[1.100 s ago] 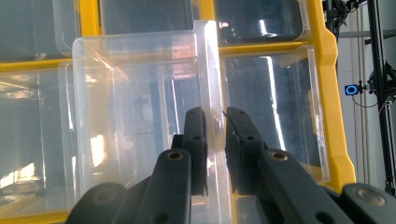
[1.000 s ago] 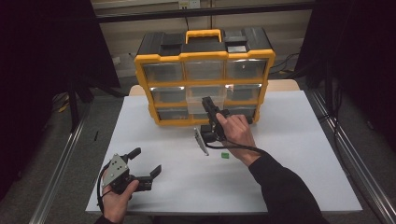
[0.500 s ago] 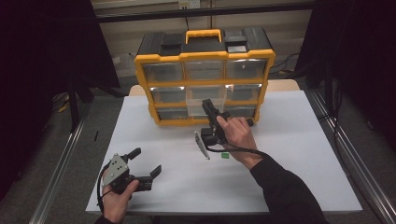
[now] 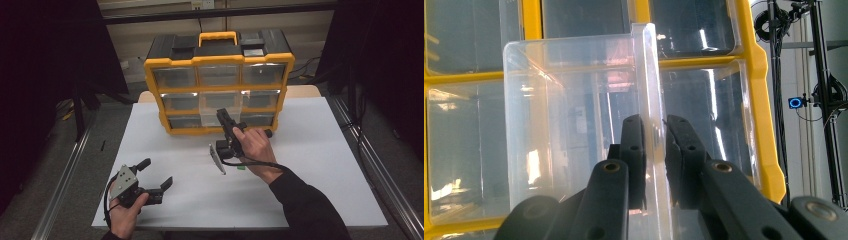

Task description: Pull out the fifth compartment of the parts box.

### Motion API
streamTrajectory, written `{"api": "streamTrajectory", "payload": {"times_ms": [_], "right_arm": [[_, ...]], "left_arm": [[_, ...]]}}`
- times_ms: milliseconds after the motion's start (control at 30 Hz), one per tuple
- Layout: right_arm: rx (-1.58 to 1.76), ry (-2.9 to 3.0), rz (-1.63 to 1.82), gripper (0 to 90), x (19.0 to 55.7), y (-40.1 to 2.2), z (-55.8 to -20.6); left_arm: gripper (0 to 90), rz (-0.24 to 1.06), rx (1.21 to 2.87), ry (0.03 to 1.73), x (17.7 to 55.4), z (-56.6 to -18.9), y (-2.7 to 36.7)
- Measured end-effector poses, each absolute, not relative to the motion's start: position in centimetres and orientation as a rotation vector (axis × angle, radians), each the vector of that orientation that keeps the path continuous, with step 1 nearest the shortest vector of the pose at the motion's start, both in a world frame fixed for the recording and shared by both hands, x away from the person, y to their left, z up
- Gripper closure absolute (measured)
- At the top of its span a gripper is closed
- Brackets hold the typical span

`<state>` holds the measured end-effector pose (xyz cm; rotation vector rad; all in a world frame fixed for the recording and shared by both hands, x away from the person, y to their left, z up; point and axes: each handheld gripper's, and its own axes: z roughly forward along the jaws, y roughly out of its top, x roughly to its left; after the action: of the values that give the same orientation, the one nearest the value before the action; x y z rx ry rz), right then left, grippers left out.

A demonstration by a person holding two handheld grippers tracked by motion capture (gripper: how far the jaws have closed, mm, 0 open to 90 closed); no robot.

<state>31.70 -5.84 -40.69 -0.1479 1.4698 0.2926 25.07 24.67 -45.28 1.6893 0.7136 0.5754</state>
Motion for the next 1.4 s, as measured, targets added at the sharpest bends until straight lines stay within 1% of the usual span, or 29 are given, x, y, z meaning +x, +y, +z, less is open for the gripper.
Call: {"api": "streamTrajectory", "payload": {"times_ms": [767, 1400], "right_arm": [[-0.163, 1.469, 0.311, 79.3, 30.2, -5.7, -40.9], [-0.182, 1.472, 0.319, 79.0, 29.9, -5.7, -40.9]], "left_arm": [[3.6, 0.581, 1.695, 0.711, 25.1, -45.3, 24.7], [3.6, 0.581, 1.696, 0.712, 25.1, -45.3, 24.7]]}}
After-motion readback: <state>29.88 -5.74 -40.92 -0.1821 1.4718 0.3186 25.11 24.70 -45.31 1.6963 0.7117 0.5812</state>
